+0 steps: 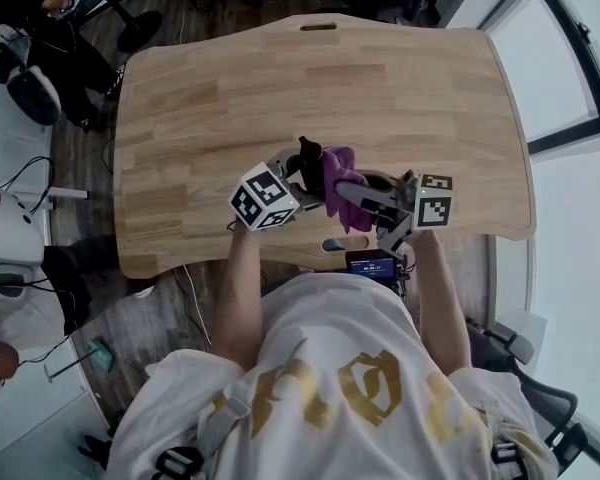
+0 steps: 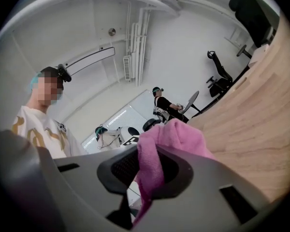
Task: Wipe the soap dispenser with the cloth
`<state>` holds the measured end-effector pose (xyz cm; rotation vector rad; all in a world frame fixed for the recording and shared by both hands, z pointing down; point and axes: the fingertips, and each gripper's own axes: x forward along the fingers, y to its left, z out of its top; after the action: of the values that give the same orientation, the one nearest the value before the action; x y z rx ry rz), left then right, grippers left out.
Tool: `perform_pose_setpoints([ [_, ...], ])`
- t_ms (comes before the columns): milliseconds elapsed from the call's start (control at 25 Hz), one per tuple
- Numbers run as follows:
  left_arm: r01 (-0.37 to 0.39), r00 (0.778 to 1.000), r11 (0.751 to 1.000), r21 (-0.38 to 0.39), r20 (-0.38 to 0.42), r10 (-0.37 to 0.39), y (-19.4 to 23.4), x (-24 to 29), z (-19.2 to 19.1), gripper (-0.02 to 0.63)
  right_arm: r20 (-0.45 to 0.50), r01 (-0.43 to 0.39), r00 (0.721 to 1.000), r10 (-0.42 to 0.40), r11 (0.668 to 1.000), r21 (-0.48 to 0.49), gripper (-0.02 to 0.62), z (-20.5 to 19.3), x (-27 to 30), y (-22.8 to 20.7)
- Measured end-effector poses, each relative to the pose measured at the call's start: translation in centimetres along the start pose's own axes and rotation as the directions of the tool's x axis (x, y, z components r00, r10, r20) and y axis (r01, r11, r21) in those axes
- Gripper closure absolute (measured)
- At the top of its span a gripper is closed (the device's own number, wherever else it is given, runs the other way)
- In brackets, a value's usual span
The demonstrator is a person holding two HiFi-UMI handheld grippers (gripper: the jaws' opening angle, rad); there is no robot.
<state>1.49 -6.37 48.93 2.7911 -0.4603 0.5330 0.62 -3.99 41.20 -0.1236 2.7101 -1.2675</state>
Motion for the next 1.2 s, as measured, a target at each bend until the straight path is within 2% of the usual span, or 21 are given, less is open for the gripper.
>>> perform_pose_setpoints([
  [200, 0.026, 1.000, 0.999, 0.019, -0.008, -0.026, -0.6, 0.1, 0.0, 0.249, 0.088, 0.070, 0.994, -0.069, 0.998, -0.003, 0.543, 1.5, -0.8, -1.4],
  [640, 0.101, 0.995, 0.991, 0.088, -0.022, -0.100, -2.6, 0.9, 1.5, 0.249, 0.208, 0.220, 0.954, -0.214, 0.975, -0.005, 0.543, 4.7, -2.2, -4.0],
  [880, 0.132, 0.991, 0.986, 0.101, -0.028, -0.130, -3.2, 0.9, 1.6, 0.249, 0.227, 0.334, 0.924, -0.307, 0.938, -0.091, 0.543, 5.7, -1.6, -4.9],
  [1120, 0.149, 0.989, 0.982, 0.119, -0.004, -0.150, -3.9, 1.0, 2.3, 0.249, 0.268, 0.446, 0.867, -0.421, 0.894, -0.037, 0.543, 6.1, -2.4, -6.9],
  [1200, 0.147, 0.989, 0.982, 0.120, 0.001, -0.148, -3.8, 0.9, 2.4, 0.249, 0.259, 0.459, 0.861, -0.437, 0.888, -0.029, 0.543, 5.9, -2.4, -7.1],
])
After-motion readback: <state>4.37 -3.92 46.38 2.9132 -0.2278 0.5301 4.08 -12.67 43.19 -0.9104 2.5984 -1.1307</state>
